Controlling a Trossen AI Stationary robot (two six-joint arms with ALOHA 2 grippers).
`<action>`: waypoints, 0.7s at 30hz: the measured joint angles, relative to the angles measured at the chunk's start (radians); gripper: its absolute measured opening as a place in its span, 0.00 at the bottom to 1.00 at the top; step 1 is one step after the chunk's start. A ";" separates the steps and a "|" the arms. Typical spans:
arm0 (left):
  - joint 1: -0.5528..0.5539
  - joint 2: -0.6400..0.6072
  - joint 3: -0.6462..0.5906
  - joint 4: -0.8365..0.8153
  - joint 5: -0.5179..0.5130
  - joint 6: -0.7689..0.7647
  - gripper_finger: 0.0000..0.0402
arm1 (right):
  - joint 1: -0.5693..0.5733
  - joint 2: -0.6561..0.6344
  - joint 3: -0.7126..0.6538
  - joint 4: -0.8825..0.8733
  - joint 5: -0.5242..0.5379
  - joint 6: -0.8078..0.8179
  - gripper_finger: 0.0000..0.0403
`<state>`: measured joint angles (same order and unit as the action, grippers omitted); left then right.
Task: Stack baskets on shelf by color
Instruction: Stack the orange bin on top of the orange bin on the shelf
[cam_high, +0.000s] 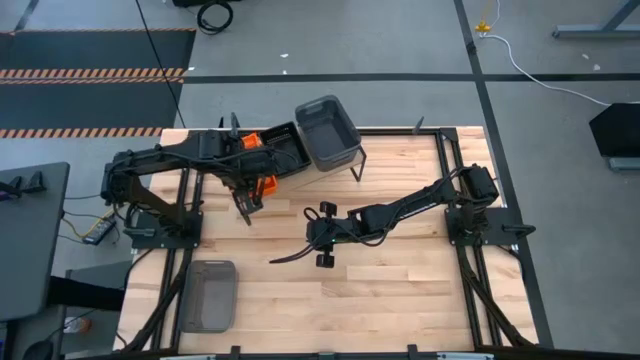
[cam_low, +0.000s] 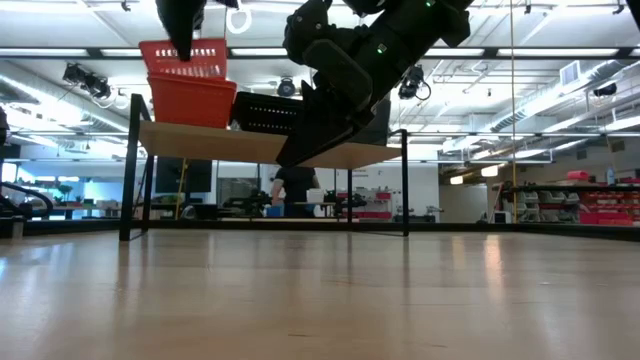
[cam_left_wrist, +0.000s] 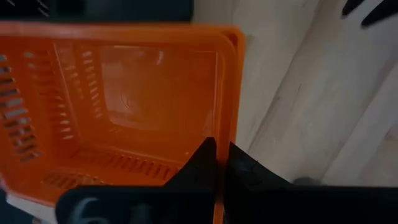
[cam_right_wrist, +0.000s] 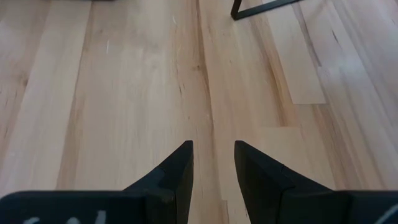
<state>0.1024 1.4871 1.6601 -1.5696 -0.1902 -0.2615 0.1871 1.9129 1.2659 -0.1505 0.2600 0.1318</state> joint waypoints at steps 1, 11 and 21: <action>0.000 0.002 -0.017 0.000 0.009 -0.007 0.02 | 0.000 0.000 0.000 0.000 0.000 0.000 0.31; 0.000 0.002 -0.122 -0.003 0.023 0.008 0.08 | 0.000 0.000 0.000 0.000 0.000 0.000 0.31; 0.003 -0.004 -0.040 -0.004 0.037 -0.047 0.17 | 0.000 0.000 0.000 -0.001 0.000 0.000 0.31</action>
<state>0.1059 1.4826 1.6198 -1.5733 -0.1533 -0.3089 0.1873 1.9129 1.2659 -0.1515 0.2596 0.1318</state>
